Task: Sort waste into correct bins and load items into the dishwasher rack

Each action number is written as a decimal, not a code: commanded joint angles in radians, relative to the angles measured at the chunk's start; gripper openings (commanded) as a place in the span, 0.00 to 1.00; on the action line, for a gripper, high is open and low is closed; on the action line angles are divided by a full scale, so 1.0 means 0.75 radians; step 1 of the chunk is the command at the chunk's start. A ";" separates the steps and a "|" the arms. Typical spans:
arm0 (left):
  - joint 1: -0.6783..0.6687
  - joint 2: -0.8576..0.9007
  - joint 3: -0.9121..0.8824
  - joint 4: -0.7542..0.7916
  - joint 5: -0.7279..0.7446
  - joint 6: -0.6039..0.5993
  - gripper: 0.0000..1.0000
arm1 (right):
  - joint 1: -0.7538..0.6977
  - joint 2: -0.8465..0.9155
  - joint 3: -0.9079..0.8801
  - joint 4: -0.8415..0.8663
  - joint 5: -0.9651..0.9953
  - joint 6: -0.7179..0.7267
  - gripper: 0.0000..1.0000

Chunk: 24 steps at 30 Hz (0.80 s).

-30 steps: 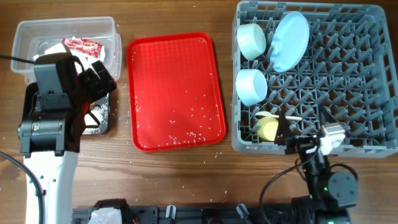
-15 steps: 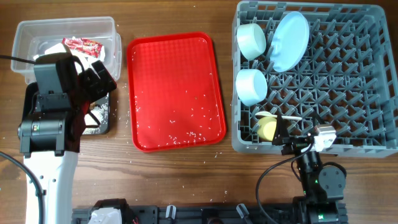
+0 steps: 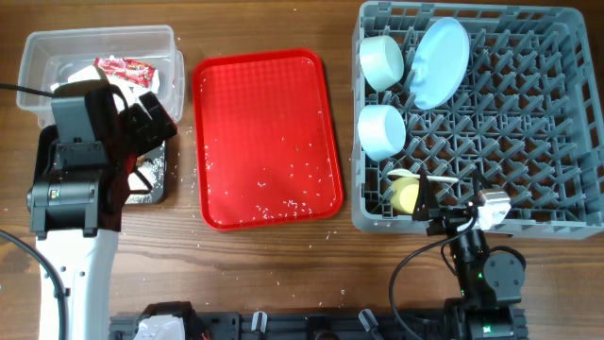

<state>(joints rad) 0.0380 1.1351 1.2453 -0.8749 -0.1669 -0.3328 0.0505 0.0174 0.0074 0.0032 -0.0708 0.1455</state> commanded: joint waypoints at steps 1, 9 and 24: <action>-0.006 -0.002 0.016 0.003 -0.003 0.025 1.00 | -0.005 -0.018 -0.003 0.002 -0.017 0.019 1.00; -0.004 -0.115 -0.091 0.094 0.063 0.034 1.00 | -0.005 -0.018 -0.003 0.002 -0.018 0.019 1.00; -0.015 -1.221 -1.412 1.154 0.406 0.195 1.00 | -0.005 -0.018 -0.003 0.002 -0.017 0.019 1.00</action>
<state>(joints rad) 0.0383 0.3195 0.2810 -0.0265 0.1226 -0.2092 0.0505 0.0128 0.0071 0.0006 -0.0711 0.1459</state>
